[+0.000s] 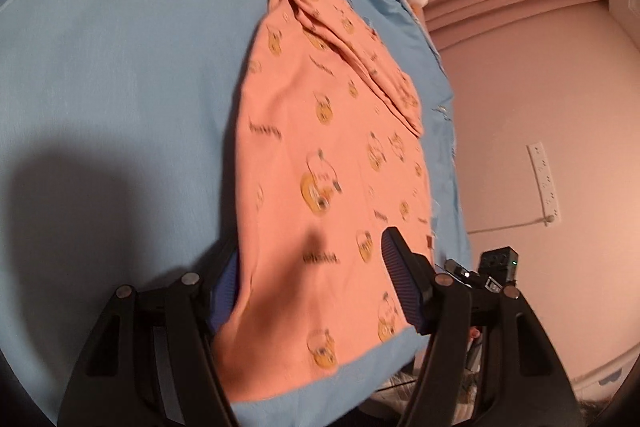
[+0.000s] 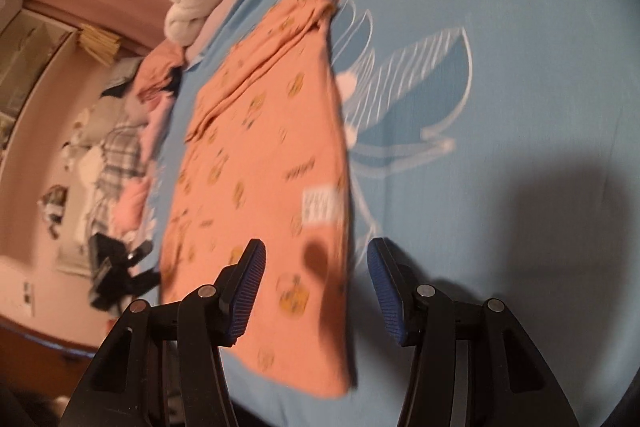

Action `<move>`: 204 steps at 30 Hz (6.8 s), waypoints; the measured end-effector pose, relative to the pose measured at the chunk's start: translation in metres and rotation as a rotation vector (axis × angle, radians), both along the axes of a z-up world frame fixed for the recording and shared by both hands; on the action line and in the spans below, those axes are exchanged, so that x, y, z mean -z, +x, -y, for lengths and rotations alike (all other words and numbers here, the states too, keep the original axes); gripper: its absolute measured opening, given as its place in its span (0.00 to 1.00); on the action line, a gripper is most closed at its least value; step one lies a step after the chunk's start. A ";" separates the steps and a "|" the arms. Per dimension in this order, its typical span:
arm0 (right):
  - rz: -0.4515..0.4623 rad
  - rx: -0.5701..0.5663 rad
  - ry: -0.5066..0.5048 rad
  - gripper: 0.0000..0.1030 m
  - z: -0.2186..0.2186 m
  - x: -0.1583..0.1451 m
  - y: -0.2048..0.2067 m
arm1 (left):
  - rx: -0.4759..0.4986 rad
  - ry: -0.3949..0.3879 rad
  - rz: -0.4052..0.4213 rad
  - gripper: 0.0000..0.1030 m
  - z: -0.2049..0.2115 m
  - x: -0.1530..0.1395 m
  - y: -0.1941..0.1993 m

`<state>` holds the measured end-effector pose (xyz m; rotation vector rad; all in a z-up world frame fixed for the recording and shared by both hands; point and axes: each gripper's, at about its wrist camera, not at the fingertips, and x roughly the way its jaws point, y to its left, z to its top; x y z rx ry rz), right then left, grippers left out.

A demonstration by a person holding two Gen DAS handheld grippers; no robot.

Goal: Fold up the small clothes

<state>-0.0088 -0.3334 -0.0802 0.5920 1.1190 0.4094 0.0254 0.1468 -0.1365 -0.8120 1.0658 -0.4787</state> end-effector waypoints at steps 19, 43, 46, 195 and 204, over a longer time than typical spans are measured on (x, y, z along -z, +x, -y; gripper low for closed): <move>0.034 -0.086 0.032 0.51 -0.026 0.006 0.024 | 0.052 0.031 -0.023 0.33 0.023 0.007 0.014; 0.053 -0.094 -0.017 0.06 -0.027 0.010 -0.020 | 0.000 -0.052 -0.034 0.04 0.005 0.004 -0.013; 0.086 -0.107 -0.025 0.06 -0.033 0.002 -0.023 | -0.005 -0.030 -0.044 0.04 0.010 0.003 -0.011; 0.364 -0.015 -0.445 0.23 -0.057 -0.049 0.288 | -0.163 0.250 0.091 0.24 -0.035 -0.040 0.291; 0.290 -0.013 -0.295 0.46 -0.022 -0.047 0.211 | -0.116 0.126 0.045 0.25 -0.056 -0.020 0.210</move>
